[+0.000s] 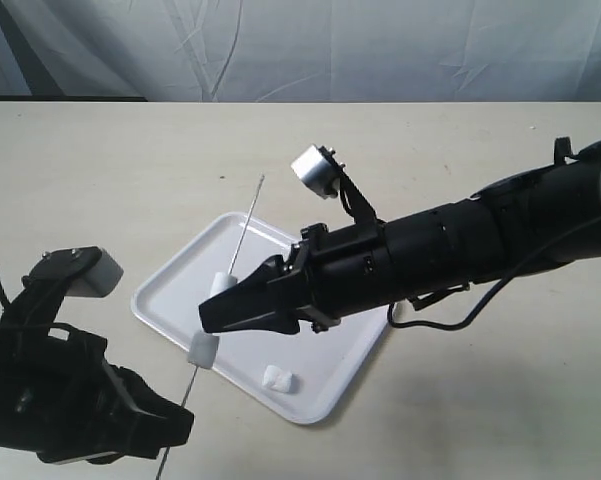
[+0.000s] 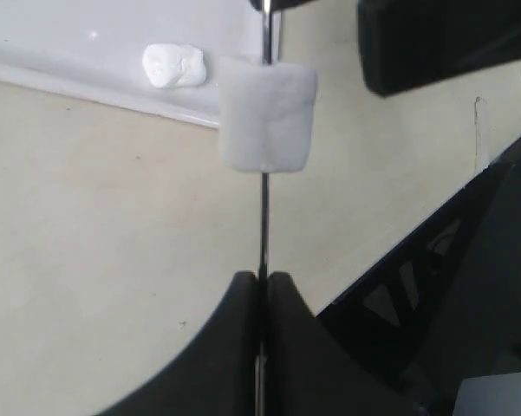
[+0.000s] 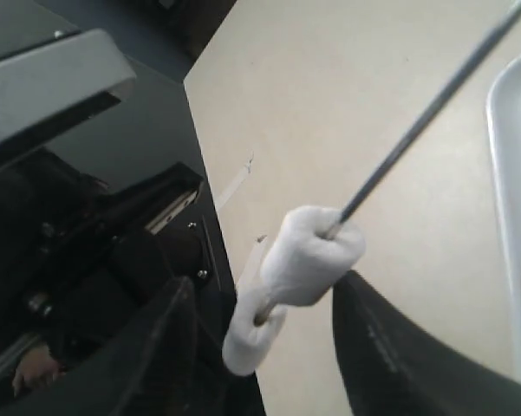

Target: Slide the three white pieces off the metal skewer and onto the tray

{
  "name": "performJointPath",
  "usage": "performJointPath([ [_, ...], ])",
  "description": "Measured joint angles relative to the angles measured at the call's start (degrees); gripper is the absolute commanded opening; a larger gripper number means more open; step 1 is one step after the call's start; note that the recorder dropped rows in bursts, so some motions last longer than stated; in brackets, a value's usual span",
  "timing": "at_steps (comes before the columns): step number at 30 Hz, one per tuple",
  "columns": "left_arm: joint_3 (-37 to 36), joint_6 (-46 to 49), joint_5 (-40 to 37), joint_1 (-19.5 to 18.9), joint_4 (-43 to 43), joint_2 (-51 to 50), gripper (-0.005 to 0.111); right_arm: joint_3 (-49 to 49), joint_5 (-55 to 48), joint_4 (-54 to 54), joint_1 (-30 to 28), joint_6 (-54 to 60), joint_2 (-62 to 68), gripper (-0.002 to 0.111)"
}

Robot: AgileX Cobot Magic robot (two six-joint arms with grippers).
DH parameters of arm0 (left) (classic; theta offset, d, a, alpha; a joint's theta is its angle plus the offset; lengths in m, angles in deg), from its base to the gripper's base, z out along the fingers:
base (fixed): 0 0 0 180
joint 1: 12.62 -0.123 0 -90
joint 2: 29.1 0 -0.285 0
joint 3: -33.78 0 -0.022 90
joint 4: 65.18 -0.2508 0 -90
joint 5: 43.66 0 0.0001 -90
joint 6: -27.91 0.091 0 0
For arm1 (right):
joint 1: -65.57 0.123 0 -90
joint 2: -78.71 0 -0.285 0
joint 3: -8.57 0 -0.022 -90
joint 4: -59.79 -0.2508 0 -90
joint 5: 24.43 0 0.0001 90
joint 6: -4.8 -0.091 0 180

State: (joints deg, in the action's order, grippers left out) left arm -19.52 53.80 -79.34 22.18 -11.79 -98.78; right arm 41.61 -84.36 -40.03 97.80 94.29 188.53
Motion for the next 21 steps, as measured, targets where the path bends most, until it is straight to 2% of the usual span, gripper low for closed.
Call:
performJointPath([
  [17,0.09,3.66,-0.37,0.0,3.31,0.0,0.0,-2.74,2.15,0.0,0.0,-3.15,0.0,0.047],
  [21,0.09,3.88,-0.37,0.0,3.31,0.0,0.0,-2.74,3.14,0.0,0.0,-3.15,0.0,0.036],
])
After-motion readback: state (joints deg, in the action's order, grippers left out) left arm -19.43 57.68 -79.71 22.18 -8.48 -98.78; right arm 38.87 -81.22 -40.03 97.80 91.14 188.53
